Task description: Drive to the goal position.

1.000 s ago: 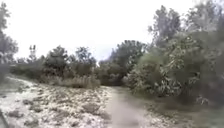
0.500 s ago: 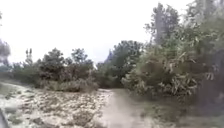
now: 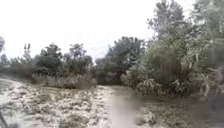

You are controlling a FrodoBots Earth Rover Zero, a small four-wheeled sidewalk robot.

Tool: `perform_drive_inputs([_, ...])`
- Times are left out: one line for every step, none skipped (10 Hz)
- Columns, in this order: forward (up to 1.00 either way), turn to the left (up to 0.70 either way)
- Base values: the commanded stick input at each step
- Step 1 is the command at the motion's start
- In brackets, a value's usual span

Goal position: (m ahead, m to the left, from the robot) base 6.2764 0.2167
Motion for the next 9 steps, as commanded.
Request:
perform_drive_inputs([0.85,0.00])
perform_drive_inputs([0.85,0.00])
perform_drive_inputs([0.85,0.00])
perform_drive_inputs([0.85,0.00])
perform_drive_inputs([0.85,0.00])
perform_drive_inputs([0.85,0.00])
perform_drive_inputs([0.85,0.00])
perform_drive_inputs([0.85,0.00])
perform_drive_inputs([0.85,0.00])
